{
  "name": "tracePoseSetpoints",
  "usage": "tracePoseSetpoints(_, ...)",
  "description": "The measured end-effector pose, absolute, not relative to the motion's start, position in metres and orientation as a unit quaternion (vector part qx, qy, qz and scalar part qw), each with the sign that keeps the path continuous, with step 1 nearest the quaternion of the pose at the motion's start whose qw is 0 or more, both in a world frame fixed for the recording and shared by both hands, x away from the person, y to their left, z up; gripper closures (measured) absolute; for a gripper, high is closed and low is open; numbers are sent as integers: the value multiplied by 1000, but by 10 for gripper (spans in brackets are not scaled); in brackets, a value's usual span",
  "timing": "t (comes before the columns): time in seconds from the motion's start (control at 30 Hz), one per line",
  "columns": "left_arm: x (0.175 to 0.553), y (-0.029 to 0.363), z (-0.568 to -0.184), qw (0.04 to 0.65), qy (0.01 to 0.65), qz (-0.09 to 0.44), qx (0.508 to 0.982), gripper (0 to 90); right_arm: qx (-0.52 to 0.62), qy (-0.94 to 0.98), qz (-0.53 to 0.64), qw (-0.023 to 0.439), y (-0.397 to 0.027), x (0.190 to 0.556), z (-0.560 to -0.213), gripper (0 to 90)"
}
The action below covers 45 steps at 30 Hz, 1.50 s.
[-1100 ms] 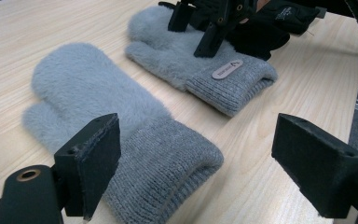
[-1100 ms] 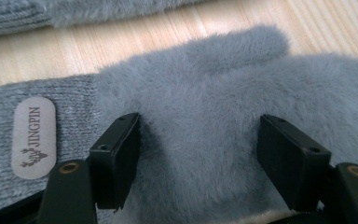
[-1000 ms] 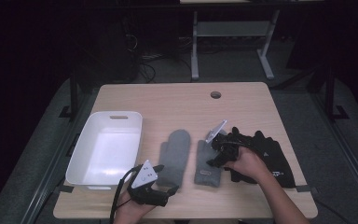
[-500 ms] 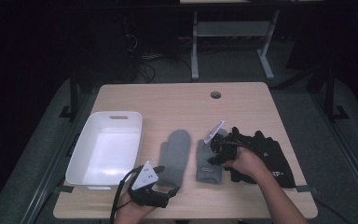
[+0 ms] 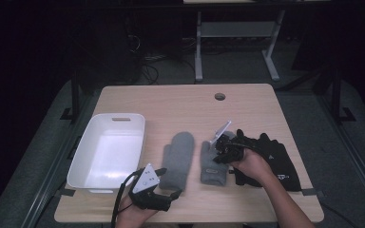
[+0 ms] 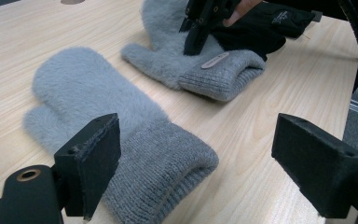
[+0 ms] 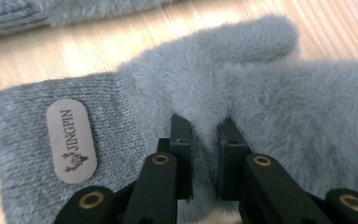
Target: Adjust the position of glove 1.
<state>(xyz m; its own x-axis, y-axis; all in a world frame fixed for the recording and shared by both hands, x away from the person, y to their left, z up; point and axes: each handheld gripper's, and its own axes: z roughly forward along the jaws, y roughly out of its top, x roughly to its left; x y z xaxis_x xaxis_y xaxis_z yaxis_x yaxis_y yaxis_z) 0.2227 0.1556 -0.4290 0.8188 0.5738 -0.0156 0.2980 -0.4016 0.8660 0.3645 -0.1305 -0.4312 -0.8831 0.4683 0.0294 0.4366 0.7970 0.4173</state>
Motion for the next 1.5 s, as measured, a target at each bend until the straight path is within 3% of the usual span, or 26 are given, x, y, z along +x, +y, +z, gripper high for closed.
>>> tracePoseSetpoints(0.6,221,159,-425,485,270,148,818,152,229,938,254,53,-125,349,-385,832)
tracePoseSetpoints(1.0,218,162,-421,496,272,152,810,153,207,937,276,50,-100,347,-358,846)
tracePoseSetpoints(1.5,214,169,-414,507,275,166,800,153,188,928,322,-6,-54,358,-354,869)
